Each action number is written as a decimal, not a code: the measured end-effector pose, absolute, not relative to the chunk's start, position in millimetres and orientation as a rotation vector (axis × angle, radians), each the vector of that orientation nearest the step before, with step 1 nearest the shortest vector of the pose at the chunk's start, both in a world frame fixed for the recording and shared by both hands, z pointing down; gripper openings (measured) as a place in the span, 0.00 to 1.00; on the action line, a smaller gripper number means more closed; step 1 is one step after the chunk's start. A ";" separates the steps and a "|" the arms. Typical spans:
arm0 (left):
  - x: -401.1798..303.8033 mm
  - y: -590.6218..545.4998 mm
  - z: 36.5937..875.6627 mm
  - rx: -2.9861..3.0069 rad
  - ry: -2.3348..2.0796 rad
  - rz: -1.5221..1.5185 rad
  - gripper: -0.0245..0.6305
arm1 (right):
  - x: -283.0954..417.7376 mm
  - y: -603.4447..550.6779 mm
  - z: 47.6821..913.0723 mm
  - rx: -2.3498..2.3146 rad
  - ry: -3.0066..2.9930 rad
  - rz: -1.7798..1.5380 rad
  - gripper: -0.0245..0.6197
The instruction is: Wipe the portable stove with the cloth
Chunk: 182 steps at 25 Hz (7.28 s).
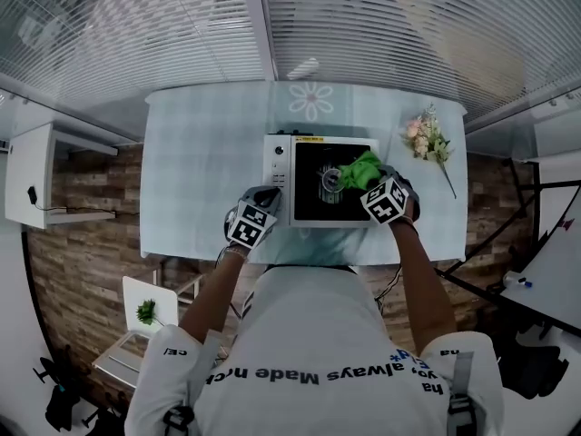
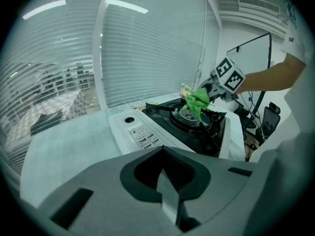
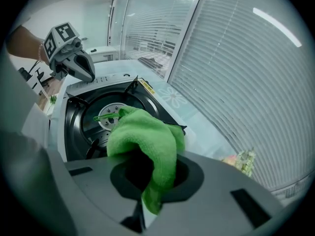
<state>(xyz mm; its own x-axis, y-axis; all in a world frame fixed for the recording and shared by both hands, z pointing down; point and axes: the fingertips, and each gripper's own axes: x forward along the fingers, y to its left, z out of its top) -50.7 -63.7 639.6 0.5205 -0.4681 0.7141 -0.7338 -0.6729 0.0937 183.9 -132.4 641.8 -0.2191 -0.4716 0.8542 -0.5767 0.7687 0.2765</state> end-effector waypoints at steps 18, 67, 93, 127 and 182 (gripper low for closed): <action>-51.0 -64.4 640.3 2.373 -0.982 0.944 0.05 | 181.8 -157.8 603.8 0.857 -1.932 0.025 0.08; -51.4 -64.8 643.9 2.357 -0.965 0.895 0.05 | 45.4 -233.7 644.3 0.721 -1.808 -0.187 0.08; -52.7 -66.1 639.3 2.361 -0.977 0.872 0.05 | -10.1 -222.3 559.0 0.803 -2.045 -0.411 0.08; -52.7 -65.4 639.0 2.375 -0.947 0.853 0.05 | -22.2 -78.7 641.9 0.402 -2.026 -0.053 0.08; -51.4 -64.9 637.6 2.413 -0.820 0.928 0.05 | -44.3 64.0 699.4 0.508 -2.161 0.314 0.08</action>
<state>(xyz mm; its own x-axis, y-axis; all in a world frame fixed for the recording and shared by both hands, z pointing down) -51.4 -64.9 637.6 0.6020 -0.3708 0.7072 -0.6558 -0.7349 0.1730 -44.3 64.0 699.4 -0.5389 -0.2444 0.8061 -0.4635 0.8851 -0.0415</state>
